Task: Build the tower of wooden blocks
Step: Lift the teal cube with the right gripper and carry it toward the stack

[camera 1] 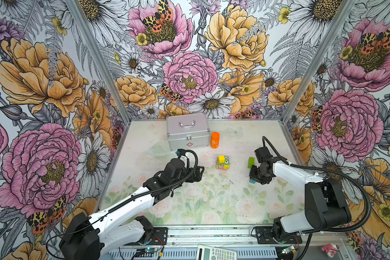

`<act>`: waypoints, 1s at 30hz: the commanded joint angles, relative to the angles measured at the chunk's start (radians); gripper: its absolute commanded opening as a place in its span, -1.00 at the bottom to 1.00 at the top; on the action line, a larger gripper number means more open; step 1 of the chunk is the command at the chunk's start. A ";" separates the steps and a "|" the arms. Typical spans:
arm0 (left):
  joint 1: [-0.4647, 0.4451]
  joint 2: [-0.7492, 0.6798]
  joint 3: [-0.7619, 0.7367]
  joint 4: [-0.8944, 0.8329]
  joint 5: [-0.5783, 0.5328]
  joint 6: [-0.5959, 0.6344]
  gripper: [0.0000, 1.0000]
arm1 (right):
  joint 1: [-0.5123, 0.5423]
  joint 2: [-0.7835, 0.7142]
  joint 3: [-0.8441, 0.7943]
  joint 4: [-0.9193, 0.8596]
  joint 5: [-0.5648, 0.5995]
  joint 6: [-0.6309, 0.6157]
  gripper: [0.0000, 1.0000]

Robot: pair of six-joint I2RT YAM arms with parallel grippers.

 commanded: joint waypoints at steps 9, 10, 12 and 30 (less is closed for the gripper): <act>-0.004 -0.064 0.002 -0.025 -0.037 0.007 0.98 | 0.009 -0.045 0.060 -0.022 -0.018 -0.033 -0.37; -0.004 -0.067 -0.001 -0.025 -0.036 0.005 0.98 | 0.008 -0.048 0.061 -0.025 -0.019 -0.033 -0.37; -0.006 -0.073 -0.003 -0.027 -0.036 0.004 0.98 | 0.010 -0.052 0.061 -0.028 -0.021 -0.035 -0.37; -0.006 -0.117 -0.015 -0.049 -0.049 -0.005 0.98 | 0.023 -0.057 0.104 -0.038 -0.053 -0.037 -0.38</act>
